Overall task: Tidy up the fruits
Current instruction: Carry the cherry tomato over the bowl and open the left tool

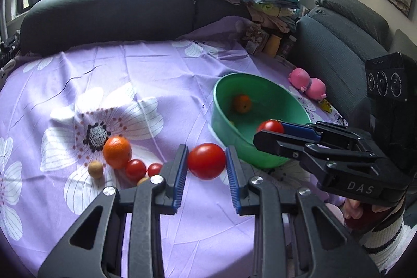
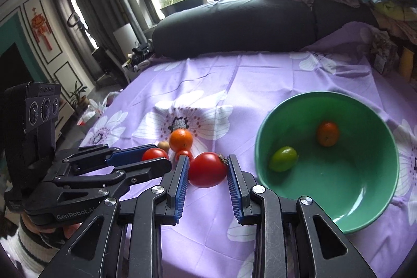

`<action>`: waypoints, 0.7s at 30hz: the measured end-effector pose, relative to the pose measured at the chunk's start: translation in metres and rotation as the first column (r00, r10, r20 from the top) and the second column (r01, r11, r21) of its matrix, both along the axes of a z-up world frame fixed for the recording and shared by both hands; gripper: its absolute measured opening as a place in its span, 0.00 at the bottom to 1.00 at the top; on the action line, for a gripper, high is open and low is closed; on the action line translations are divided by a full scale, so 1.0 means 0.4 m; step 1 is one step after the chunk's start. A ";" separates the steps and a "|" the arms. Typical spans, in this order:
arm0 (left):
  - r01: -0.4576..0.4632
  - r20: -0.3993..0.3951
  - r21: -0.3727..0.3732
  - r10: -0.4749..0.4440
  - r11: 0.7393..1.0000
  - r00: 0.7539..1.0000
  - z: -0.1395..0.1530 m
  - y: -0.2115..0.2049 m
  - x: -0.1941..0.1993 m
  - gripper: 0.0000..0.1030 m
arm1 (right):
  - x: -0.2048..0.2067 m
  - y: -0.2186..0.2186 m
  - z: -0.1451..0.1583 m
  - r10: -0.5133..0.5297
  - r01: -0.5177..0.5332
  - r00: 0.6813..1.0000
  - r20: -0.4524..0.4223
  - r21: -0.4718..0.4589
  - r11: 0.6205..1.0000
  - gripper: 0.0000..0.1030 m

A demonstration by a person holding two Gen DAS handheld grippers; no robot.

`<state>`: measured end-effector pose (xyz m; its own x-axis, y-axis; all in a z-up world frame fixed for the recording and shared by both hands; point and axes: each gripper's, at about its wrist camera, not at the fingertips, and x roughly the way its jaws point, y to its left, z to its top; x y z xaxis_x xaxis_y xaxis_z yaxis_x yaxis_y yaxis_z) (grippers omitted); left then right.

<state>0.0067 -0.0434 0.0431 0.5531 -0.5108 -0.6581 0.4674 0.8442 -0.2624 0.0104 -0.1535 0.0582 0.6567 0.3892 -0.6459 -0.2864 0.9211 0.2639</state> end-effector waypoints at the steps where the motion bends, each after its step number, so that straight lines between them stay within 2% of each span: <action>1: 0.014 0.009 0.002 -0.014 1.000 1.000 0.007 -0.016 0.006 0.28 | -0.001 -0.016 0.003 -0.016 0.016 1.000 0.005 0.001 1.000 0.30; 8: 0.101 0.037 0.030 -0.102 0.994 0.994 0.020 -0.141 0.056 0.28 | 0.005 -0.128 -0.005 -0.134 0.133 0.991 0.006 0.010 0.991 0.30; 15: 0.169 -0.016 0.075 -0.168 0.983 0.986 -0.030 -0.253 0.114 0.28 | 0.025 -0.209 -0.037 -0.214 0.214 0.977 -0.021 0.012 0.977 0.30; 21: 0.188 -0.050 0.118 -0.184 0.975 0.982 -0.074 -0.298 0.135 0.28 | 0.043 -0.238 -0.075 -0.238 0.237 0.970 -0.058 -0.023 0.971 0.30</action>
<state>0.0609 -0.1628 0.0135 0.4292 -0.5173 -0.7404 0.6107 0.7701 -0.1841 0.0276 -0.2486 0.0281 0.6892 0.2161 -0.6916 -0.0433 0.9651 0.2583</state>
